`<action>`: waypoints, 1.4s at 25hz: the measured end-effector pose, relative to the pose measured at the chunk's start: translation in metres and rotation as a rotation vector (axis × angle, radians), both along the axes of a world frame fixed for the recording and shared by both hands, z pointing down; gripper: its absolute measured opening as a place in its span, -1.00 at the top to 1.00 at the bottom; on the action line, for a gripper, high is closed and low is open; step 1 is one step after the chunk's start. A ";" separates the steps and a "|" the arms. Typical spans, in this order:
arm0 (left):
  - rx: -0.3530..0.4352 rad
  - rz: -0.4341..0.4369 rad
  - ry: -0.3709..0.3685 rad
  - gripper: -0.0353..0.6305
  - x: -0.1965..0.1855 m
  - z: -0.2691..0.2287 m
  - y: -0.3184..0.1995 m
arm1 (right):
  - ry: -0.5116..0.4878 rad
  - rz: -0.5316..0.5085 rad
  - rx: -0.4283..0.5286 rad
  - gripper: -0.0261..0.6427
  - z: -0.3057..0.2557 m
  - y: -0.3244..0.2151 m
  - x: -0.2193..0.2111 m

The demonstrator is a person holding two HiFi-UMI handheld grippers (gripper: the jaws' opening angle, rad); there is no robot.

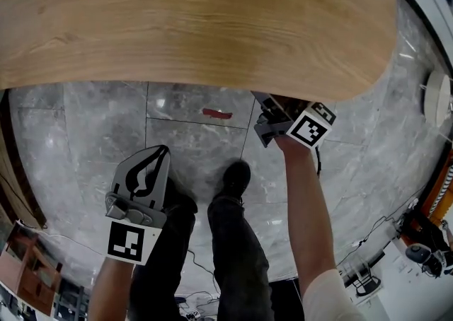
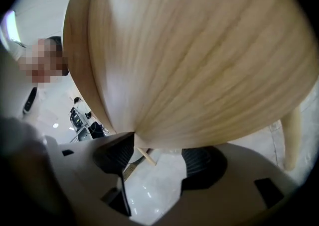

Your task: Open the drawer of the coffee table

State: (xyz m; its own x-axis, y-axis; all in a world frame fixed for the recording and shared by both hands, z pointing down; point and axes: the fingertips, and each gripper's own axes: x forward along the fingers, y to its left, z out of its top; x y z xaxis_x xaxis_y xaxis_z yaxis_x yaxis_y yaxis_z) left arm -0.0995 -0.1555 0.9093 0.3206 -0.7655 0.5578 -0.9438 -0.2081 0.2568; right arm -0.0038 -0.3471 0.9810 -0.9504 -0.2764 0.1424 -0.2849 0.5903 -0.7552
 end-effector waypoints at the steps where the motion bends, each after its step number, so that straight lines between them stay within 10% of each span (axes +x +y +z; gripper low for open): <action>1: 0.000 -0.002 0.001 0.83 0.000 0.002 0.000 | -0.014 0.002 -0.002 -0.02 -0.001 0.001 0.000; 35: 0.005 -0.042 0.003 0.83 0.018 -0.012 0.058 | -0.047 -0.045 -0.104 0.19 -0.010 0.117 0.037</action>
State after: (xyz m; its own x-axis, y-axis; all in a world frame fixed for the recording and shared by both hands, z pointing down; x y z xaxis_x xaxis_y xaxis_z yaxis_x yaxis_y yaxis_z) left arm -0.0810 -0.0970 0.8970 0.2897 -0.7812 0.5530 -0.9509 -0.1691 0.2592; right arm 0.0332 -0.2301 0.9709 -0.9678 -0.2194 0.1234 -0.2229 0.5192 -0.8250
